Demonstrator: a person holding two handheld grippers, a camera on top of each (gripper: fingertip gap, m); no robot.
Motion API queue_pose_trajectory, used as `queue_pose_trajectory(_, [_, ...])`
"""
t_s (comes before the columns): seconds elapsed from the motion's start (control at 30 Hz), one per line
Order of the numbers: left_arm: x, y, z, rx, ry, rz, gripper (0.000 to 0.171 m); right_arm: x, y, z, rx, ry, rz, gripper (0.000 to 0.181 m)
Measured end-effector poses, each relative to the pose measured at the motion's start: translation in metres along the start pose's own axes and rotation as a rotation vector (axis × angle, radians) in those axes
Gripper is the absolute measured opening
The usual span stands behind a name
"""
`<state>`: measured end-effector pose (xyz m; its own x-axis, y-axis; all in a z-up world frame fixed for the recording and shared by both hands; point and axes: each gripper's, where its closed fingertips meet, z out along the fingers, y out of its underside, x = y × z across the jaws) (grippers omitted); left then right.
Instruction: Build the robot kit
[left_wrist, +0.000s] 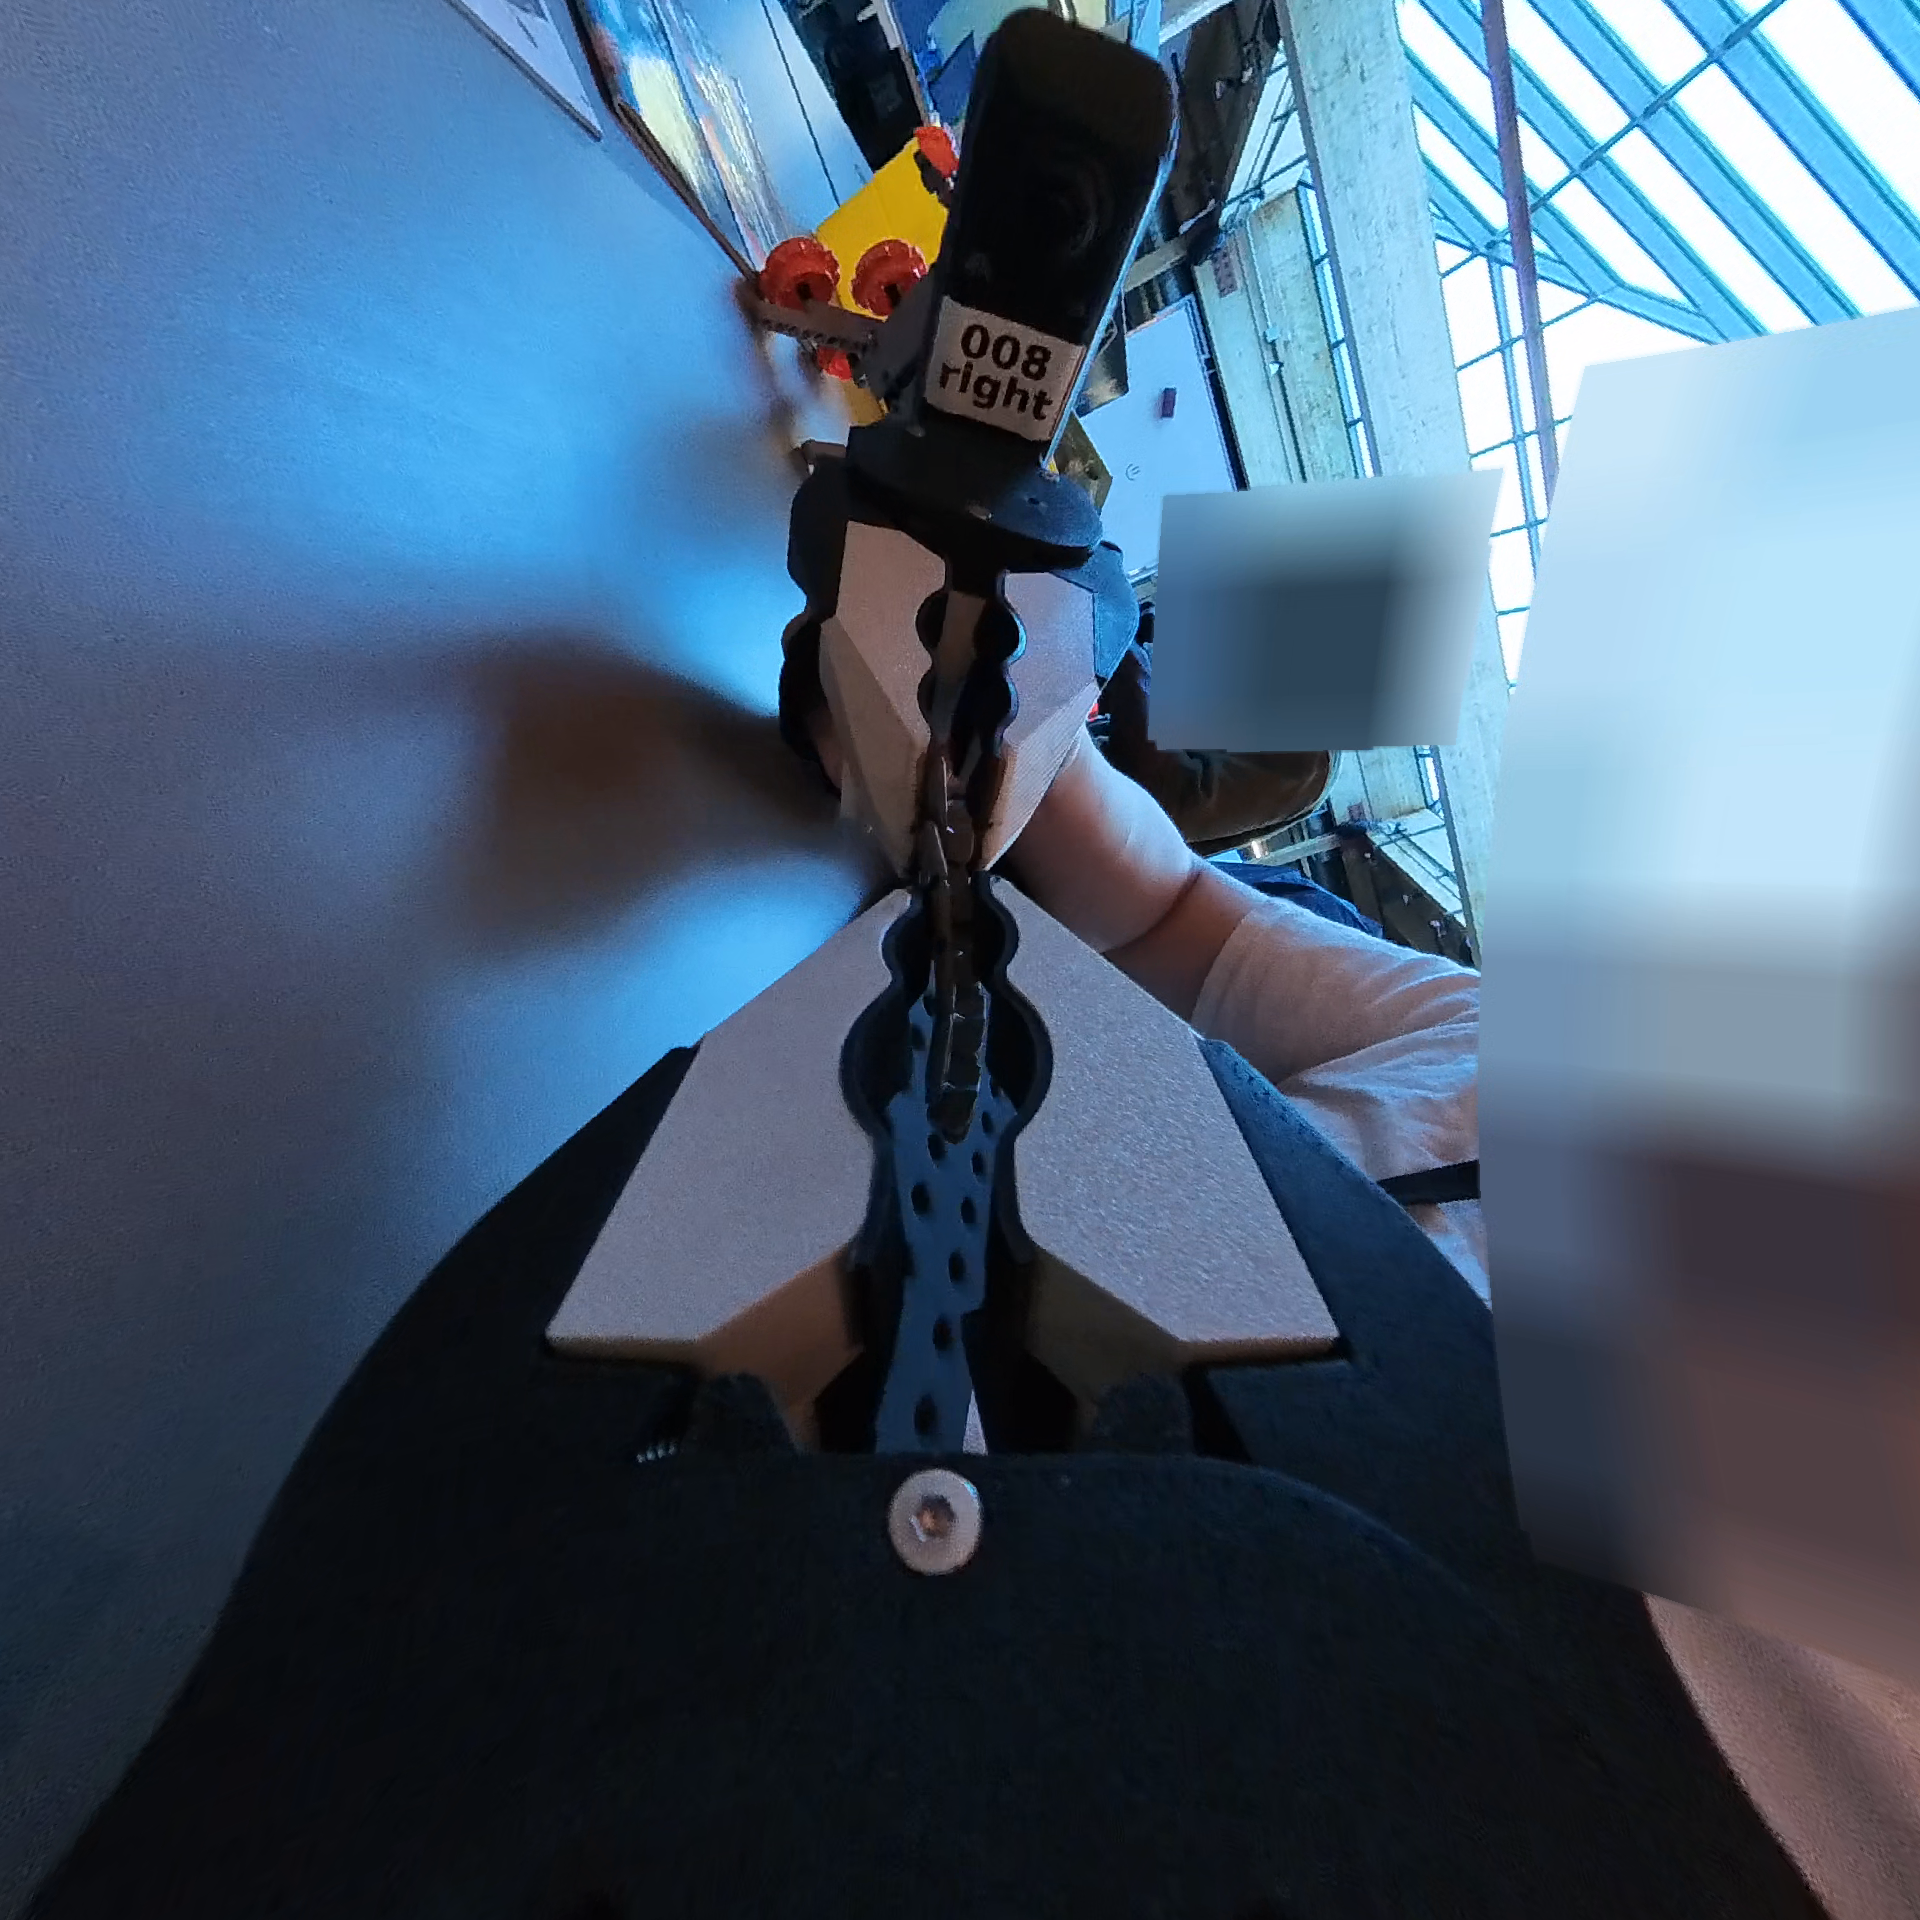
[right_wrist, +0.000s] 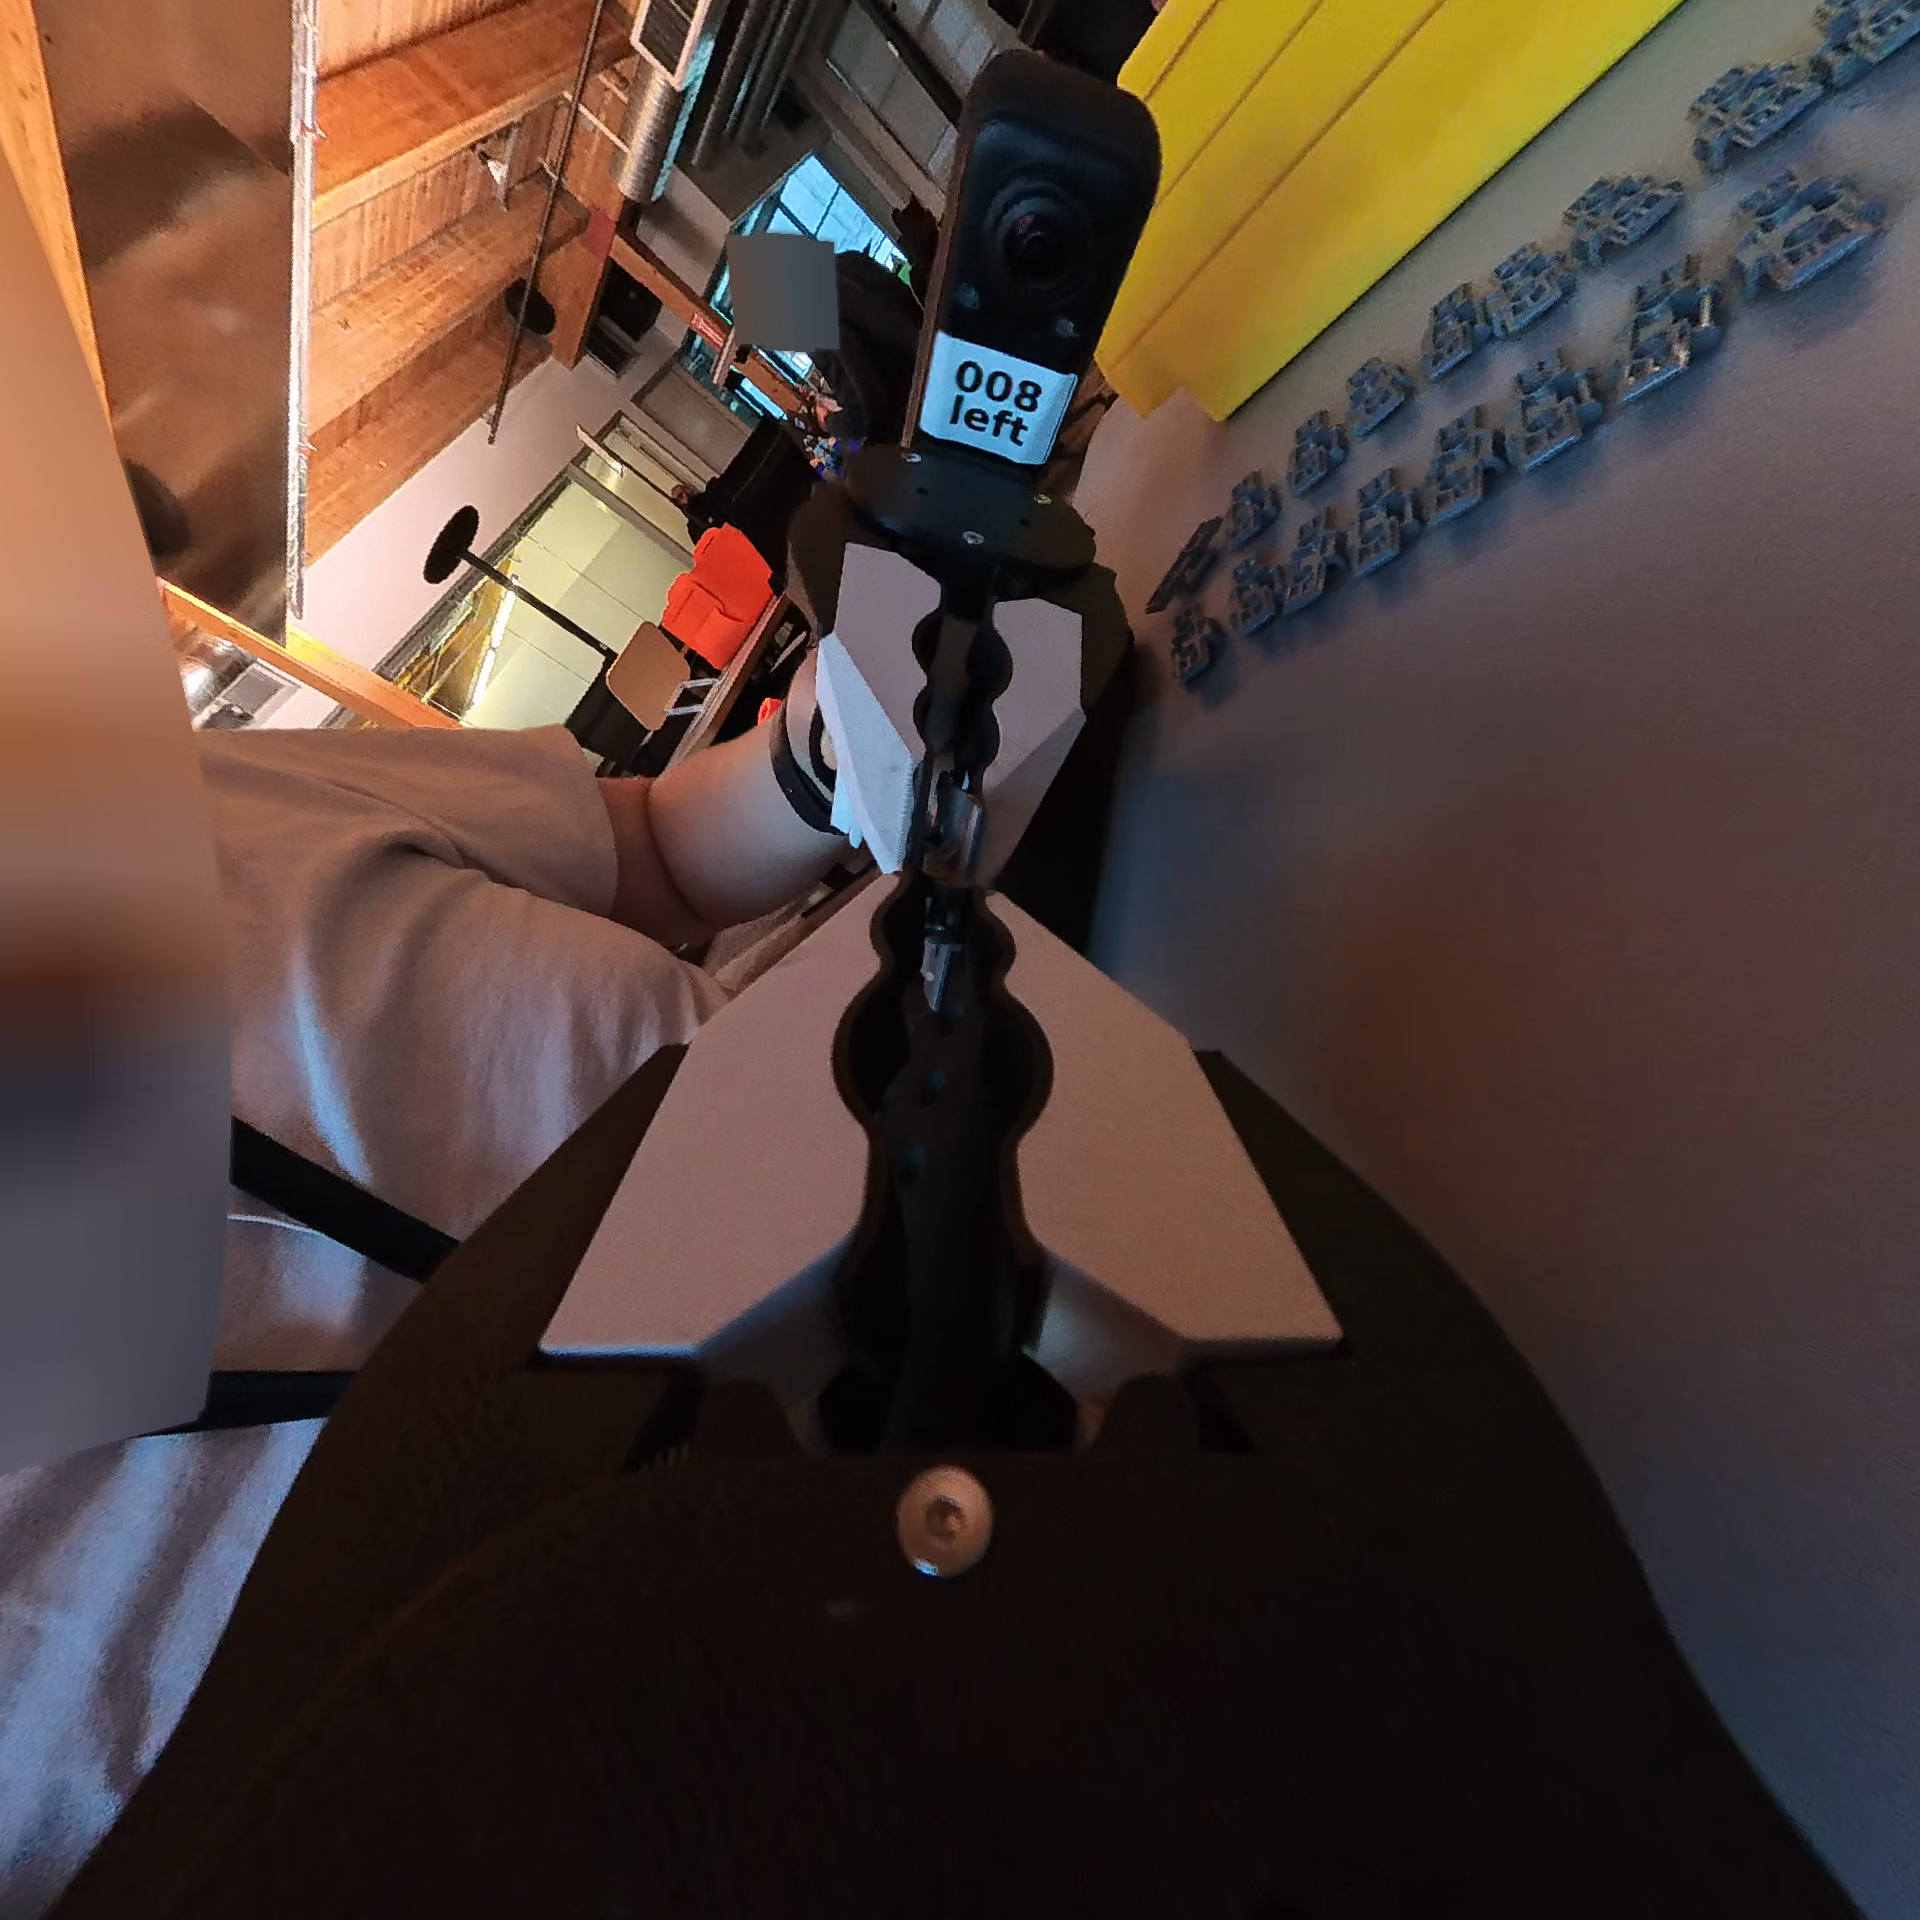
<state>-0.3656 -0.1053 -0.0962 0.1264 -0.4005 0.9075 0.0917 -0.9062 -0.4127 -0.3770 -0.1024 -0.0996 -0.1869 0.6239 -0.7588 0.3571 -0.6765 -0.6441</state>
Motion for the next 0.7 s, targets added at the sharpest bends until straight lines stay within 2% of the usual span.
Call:
queue_pose_trajectory(0.27, [0.0010,0.0007,-0.0020,0.006,0.009,0.007,0.005,-0.0021,-0.0001,0.0028,0.026,-0.011,0.004,0.006])
queue_pose_trajectory(0.7, [-0.0007,0.0031,-0.0042,-0.017,0.044,-0.071,0.005,-0.0001,0.0038,0.0068,0.011,0.012,-0.031,0.007])
